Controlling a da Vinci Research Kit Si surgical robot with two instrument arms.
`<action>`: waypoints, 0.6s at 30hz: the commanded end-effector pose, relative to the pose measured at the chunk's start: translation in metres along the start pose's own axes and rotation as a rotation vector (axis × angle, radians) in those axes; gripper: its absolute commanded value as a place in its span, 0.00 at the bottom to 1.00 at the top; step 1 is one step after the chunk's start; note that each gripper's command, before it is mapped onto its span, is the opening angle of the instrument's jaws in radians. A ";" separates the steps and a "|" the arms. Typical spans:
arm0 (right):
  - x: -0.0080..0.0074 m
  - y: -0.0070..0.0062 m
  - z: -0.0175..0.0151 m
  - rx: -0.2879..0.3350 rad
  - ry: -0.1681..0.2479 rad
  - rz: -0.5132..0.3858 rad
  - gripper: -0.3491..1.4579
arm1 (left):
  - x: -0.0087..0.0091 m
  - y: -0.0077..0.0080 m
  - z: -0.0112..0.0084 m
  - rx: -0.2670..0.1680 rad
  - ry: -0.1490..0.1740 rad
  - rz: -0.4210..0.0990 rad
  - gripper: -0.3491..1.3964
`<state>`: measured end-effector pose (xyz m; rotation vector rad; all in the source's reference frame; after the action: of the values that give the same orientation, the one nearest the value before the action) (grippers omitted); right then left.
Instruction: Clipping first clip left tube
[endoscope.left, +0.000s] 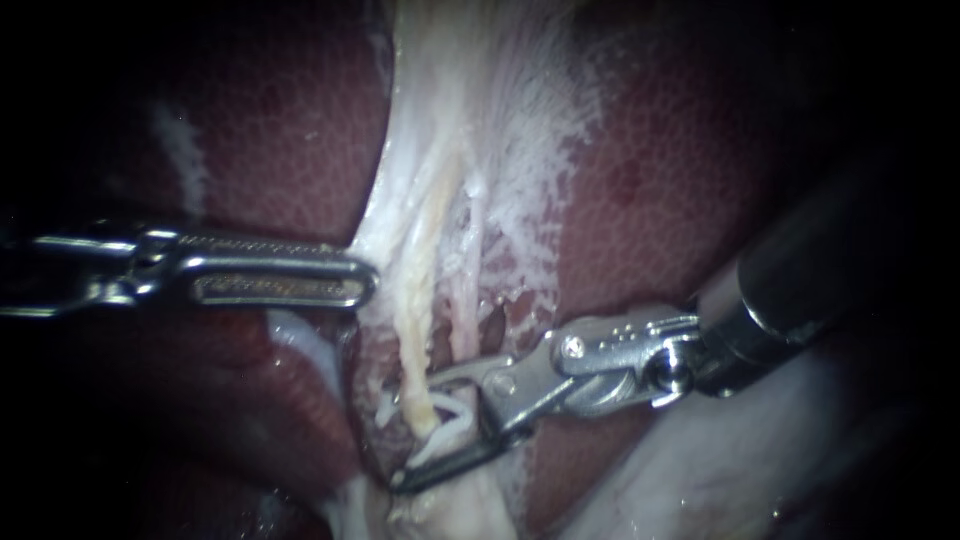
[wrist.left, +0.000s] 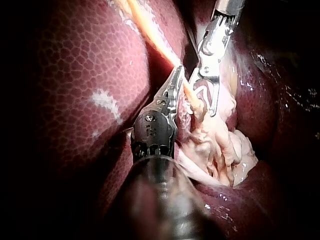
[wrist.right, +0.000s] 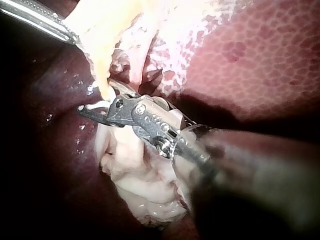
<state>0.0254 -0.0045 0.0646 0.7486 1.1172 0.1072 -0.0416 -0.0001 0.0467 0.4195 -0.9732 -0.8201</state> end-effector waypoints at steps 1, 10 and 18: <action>-0.0001 0.0000 -0.0001 0.000 0.001 -0.001 0.40 | 0.0000 0.0000 0.0000 0.000 0.000 0.000 0.00; -0.0009 0.0004 -0.0011 0.060 -0.036 0.021 0.07 | 0.0000 0.0000 0.0000 0.000 0.000 0.000 0.00; -0.0009 0.0002 -0.0011 0.071 -0.039 0.033 0.00 | 0.0000 0.0000 0.0000 0.000 0.000 0.000 0.00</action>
<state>0.0241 -0.0042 0.0652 0.8293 1.0760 0.0821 -0.0416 -0.0001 0.0467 0.4197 -0.9734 -0.8196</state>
